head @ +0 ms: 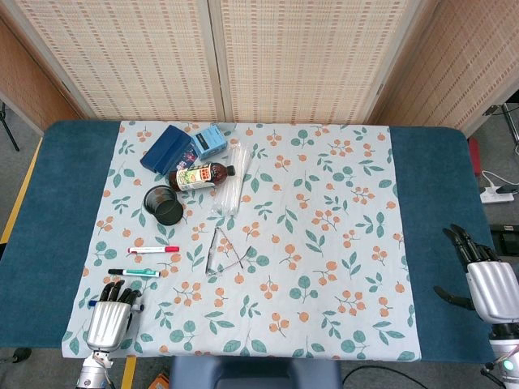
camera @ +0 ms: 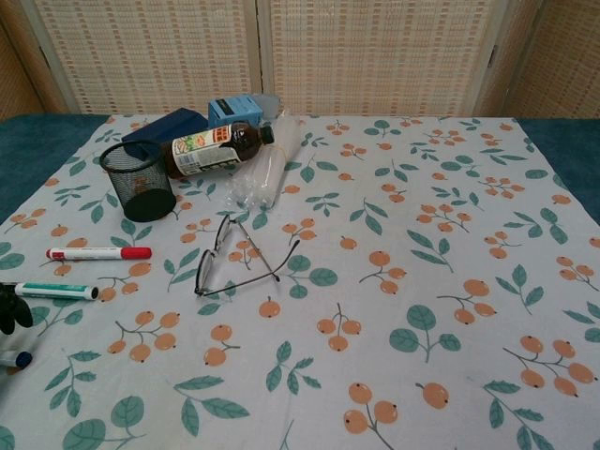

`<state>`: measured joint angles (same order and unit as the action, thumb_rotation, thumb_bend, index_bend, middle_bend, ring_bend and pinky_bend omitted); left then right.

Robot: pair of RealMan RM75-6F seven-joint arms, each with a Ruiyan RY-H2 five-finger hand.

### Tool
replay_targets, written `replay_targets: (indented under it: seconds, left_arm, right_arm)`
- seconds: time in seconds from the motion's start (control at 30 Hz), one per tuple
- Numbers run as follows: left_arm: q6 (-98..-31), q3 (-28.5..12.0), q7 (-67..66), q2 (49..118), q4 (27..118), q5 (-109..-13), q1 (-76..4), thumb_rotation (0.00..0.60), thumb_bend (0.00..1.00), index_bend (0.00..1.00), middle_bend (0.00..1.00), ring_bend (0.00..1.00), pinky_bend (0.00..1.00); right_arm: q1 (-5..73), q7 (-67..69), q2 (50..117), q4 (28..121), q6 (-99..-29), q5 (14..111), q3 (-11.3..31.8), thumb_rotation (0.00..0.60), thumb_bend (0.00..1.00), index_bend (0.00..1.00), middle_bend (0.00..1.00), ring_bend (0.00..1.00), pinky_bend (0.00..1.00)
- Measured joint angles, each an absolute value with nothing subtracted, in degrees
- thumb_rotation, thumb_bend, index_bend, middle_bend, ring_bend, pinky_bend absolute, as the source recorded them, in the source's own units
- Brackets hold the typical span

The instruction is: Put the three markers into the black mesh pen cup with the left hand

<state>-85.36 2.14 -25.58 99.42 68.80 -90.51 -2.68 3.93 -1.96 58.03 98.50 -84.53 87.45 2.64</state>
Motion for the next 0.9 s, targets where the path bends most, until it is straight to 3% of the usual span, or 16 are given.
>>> replay_targets:
  seconds: [0.57, 0.9]
  left_arm:
    - [-86.0, 1.0, -24.6, 102.4, 62.2, -89.4, -2.9, 0.6, 0.28, 0.49, 0.5, 0.22, 0.21]
    - [-86.1, 0.5, -23.7, 103.3, 59.6, -88.5, -2.9, 0.6, 0.28, 0.5, 0.5, 0.22, 0.21]
  right_arm:
    - [3.9, -1.9, 57.9, 98.5, -84.6, 87.3, 2.7, 0.6, 0.0, 0.11, 0.06, 0.26, 0.29]
    - [3.6, -2.0, 57.8, 98.6, -85.2, 87.6, 2.7, 0.6, 0.0, 0.12, 0.06, 0.27, 0.3]
